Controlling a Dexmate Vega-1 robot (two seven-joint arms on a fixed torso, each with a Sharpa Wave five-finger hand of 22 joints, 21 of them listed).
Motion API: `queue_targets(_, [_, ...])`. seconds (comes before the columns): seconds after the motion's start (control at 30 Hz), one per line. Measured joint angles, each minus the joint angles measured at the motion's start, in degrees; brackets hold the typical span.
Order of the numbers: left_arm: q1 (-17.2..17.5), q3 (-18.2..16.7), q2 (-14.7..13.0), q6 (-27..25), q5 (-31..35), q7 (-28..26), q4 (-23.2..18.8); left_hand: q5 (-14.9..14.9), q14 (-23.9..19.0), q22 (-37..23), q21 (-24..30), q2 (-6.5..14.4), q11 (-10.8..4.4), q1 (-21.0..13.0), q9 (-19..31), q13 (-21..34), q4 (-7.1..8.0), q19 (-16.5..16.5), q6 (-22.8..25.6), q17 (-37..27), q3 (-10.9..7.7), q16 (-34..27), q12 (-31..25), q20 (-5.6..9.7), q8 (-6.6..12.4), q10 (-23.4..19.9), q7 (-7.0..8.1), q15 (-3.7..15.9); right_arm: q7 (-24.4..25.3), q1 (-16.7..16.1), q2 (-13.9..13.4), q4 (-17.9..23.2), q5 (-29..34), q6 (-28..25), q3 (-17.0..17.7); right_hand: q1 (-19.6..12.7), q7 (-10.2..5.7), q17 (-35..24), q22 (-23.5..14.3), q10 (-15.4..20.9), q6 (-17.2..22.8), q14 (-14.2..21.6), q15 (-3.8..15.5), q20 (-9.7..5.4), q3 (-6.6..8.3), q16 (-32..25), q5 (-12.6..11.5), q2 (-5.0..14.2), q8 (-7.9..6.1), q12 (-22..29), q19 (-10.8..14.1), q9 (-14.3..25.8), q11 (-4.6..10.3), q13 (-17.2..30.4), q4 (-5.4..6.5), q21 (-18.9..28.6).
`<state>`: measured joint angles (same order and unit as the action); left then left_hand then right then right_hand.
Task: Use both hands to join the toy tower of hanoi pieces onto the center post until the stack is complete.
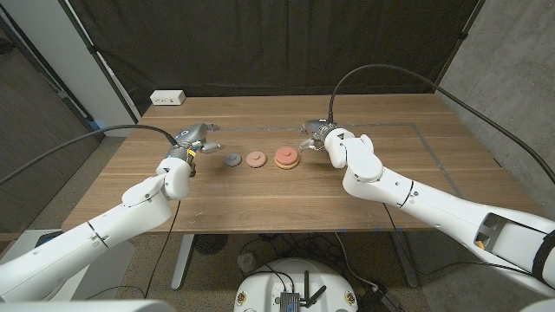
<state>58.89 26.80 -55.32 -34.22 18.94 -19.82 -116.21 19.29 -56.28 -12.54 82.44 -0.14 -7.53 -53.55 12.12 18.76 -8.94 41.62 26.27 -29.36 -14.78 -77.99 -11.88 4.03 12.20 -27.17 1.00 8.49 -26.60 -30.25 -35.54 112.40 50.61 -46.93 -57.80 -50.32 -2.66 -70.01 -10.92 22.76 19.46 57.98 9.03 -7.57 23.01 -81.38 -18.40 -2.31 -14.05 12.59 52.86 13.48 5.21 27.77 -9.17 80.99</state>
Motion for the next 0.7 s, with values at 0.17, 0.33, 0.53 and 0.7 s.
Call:
queue_targets(0.17, [-0.15, 0.03, 0.02, -0.15, 0.04, 0.09, -0.08, 0.0, 0.0, 0.04, 0.22, 0.0, 0.0, 0.0, 0.0, 0.0, 0.0, -0.07, 0.0, 0.16, 0.0, 0.0, 0.0, 0.08, 0.0, 0.0, 0.0, 0.0, 1.06, -1.46, -1.03, 1.09, -0.06, -0.33, 1.29, -0.22, 0.0, -0.15, 0.0, 0.4, 0.61, 0.19, 0.19, 0.0, 0.0, -0.21, 0.0, 0.22, 0.0, 0.0, 0.0, 0.15, 0.21, 0.16, 0.0, 0.0])
queue_targets(0.33, [-0.65, 0.35, 0.51, 0.06, 0.16, 0.1, -0.03, 0.0, 0.0, 0.04, 0.28, 0.0, 0.3, 0.0, 0.0, -0.16, 0.0, -0.07, 0.0, 0.15, 0.0, 0.0, 0.0, 0.07, 0.0, -0.3, 0.0, 0.0, 2.35, -3.19, -2.47, 2.64, -0.3, -0.66, 2.81, -0.22, -0.2, -0.16, 0.0, 0.62, 0.81, 0.4, 0.4, 0.0, 0.24, -0.45, 0.0, 0.22, 0.0, 0.1, 0.0, 0.25, 0.43, 0.29, -0.24, 0.0])
queue_targets(0.53, [-1.36, 0.94, 1.2, 0.68, 0.46, -0.01, 0.83, 0.0, 0.0, 0.31, 0.63, 0.0, 0.59, 0.0, 0.0, -0.16, 0.0, -0.07, 0.3, 0.15, 0.0, -0.22, 0.0, 0.07, 0.0, -0.59, -0.3, 0.0, 3.51, -4.75, -3.95, 3.96, -0.5, -0.9, 4.37, -0.22, -0.41, -0.16, -0.01, 0.81, 1.01, 0.5, 0.29, 0.0, 0.33, -0.46, 0.0, 0.22, -0.36, 0.41, 0.0, 0.25, 0.62, 0.29, -0.14, 0.0])
queue_targets(0.7, [-1.82, 1.26, 1.58, 0.98, 0.62, -0.01, 1.01, 0.0, 0.0, 0.31, 0.81, 0.0, 0.59, 0.0, 0.0, -0.15, 0.0, -0.07, 0.31, -0.01, 0.0, -0.33, 0.0, 0.07, 0.0, -0.59, -0.31, 0.0, 4.31, -6.19, -4.88, 4.66, -0.76, -0.98, 5.86, -0.22, -0.63, -0.16, 0.27, 0.81, 1.24, 0.5, 0.29, 0.0, 0.48, -0.45, 0.0, 0.22, -0.36, 0.41, -0.01, 0.25, 0.62, 0.29, 0.0, 0.0])
